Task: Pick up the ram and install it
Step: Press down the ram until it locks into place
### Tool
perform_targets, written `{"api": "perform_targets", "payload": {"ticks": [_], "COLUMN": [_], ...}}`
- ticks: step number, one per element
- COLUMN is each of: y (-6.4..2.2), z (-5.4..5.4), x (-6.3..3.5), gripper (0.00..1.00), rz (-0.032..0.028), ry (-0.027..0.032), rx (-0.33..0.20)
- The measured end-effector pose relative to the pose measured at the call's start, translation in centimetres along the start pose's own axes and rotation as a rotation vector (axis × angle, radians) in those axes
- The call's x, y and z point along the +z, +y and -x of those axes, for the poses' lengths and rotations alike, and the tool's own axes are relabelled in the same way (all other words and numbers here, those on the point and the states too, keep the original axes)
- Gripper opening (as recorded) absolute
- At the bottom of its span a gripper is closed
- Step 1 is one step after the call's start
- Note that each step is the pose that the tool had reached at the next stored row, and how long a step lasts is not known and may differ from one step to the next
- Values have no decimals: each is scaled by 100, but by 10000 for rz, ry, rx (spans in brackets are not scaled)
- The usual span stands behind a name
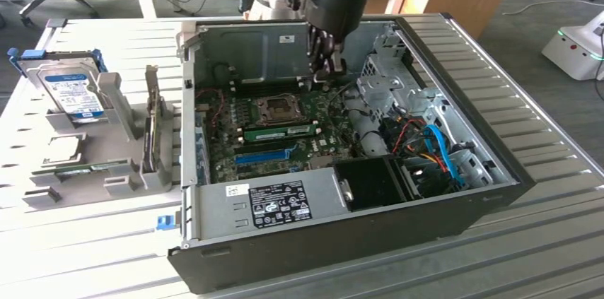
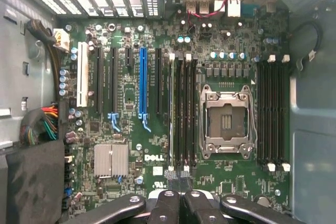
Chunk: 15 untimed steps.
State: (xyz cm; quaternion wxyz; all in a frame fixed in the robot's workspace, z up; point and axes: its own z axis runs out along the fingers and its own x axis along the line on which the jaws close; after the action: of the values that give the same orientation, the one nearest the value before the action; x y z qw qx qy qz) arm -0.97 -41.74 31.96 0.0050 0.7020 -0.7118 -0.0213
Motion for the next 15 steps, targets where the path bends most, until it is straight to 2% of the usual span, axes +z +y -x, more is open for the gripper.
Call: {"api": "perform_targets", "payload": {"ticks": [9, 15], "y": [-82, -82], "z": [1, 1], "x": [-3, -3], "gripper": [11, 11], "rz": [0, 0], "ry": [-1, 1], "rx": [1, 2]}}
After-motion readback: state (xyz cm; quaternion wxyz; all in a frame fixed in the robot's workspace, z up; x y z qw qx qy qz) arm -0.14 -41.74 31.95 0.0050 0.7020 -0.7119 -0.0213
